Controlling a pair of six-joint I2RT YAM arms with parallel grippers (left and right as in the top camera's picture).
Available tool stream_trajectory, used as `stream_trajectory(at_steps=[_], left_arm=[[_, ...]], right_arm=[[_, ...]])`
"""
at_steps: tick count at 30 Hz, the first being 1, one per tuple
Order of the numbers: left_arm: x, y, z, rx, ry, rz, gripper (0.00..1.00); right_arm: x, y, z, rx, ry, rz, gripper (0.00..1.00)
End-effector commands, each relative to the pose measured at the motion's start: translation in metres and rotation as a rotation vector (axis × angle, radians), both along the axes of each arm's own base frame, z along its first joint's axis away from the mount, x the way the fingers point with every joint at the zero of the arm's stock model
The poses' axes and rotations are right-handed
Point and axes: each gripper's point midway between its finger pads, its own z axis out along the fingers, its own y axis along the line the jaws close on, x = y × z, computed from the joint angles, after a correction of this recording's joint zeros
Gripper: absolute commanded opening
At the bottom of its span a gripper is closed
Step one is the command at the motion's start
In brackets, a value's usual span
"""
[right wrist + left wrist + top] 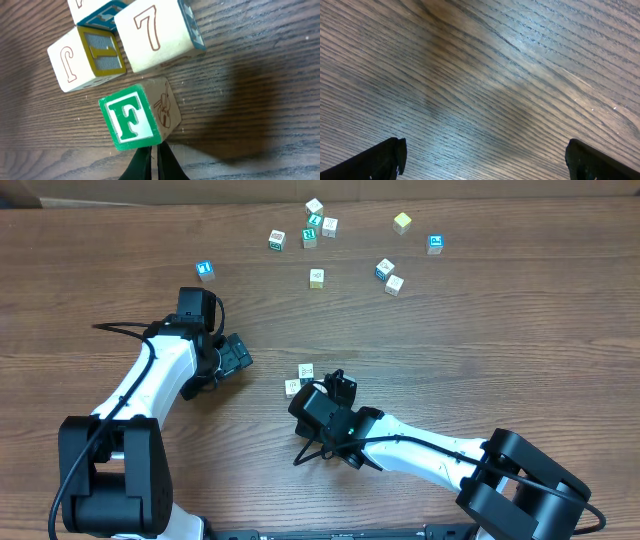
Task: Form a circle
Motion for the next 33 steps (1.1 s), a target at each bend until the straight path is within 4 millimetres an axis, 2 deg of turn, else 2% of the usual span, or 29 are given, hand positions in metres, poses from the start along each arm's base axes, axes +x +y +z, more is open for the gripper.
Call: stream_trajectory(at_steps=[1,5,13,19,33], left_arm=[[0.004,-0.001,0.001,-0.008,-0.004,0.015,1.00],[0.004,-0.001,0.001,-0.008,-0.004,0.015,1.00],[0.004,-0.001,0.001,-0.008,-0.004,0.015,1.00],[0.004,-0.001,0.001,-0.008,-0.004,0.015,1.00],[0.004,-0.001,0.001,-0.008,-0.004,0.015,1.00]], right_arm=[[-0.003,-0.003,-0.003,-0.016,0.005,0.002,0.04],[-0.011,-0.004,-0.006,-0.020,0.047,0.018,0.04],[0.000,-0.011,-0.006,-0.018,0.042,-0.012,0.04],[0.003,-0.006,-0.003,-0.013,0.012,0.028,0.04],[0.002,-0.003,-0.002,0.000,0.019,0.038,0.04]])
